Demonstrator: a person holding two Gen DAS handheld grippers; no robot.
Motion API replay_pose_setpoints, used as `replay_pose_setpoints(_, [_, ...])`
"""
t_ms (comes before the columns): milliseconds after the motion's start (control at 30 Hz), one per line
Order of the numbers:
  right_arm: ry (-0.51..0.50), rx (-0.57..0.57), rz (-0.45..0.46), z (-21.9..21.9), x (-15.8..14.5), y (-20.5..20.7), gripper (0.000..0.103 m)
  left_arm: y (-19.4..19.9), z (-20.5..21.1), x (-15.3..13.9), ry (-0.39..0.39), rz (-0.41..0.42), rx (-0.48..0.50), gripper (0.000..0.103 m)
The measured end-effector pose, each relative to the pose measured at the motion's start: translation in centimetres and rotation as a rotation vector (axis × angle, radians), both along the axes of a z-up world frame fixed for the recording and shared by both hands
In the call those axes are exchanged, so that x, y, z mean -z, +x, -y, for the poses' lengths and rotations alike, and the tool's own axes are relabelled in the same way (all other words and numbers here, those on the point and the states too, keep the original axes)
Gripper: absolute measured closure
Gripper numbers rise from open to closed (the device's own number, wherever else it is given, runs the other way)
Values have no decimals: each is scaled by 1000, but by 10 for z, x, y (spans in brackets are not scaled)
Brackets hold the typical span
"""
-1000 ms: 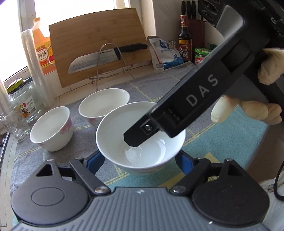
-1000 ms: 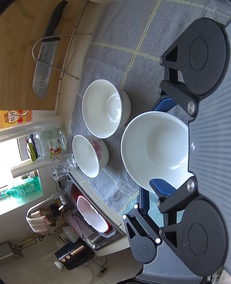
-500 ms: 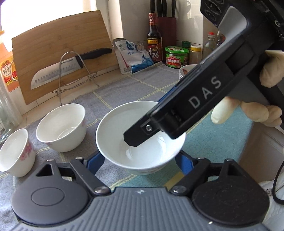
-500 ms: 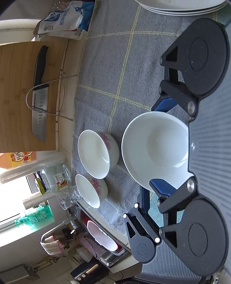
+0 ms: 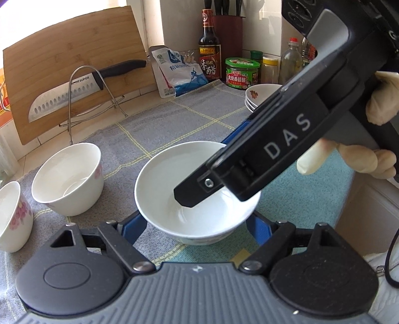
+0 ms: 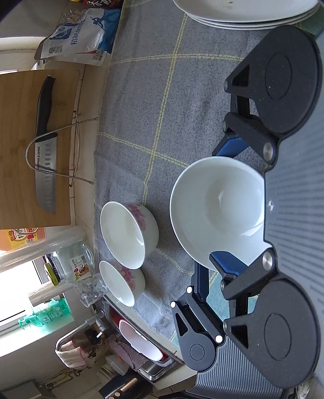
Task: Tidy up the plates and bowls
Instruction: 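Lift the white bowl with the right tool and carry it toward the other bowls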
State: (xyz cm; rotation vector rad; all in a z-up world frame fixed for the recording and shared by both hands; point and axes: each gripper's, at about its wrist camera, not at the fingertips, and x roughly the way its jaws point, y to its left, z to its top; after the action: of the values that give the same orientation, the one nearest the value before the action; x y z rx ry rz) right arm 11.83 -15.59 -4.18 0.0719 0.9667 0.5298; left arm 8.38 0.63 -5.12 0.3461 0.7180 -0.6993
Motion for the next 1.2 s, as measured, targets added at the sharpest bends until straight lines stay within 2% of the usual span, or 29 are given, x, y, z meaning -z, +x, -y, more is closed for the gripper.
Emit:
replay_pose_setpoints(667, [-5, -2, -29, 1, 7, 3, 18, 2, 1, 4, -7, -22, 4, 17])
replay_pose_setpoints(767, [-3, -6, -30, -1, 7, 3, 15, 1, 1, 4, -10, -19, 7, 16])
replay_pose_setpoints(900, [-5, -16, -8, -2, 4, 1, 3, -1, -4, 3, -41, -24, 8, 5])
replay_pose_setpoints(1067, [-10, -30, 29, -2, -5, 0, 1, -4, -16, 3, -36, -43, -20, 4])
replay_pose_setpoints(1200, [-54, -53, 80, -6, -15, 2, 0, -7, -33, -2, -30, -41, -62, 4])
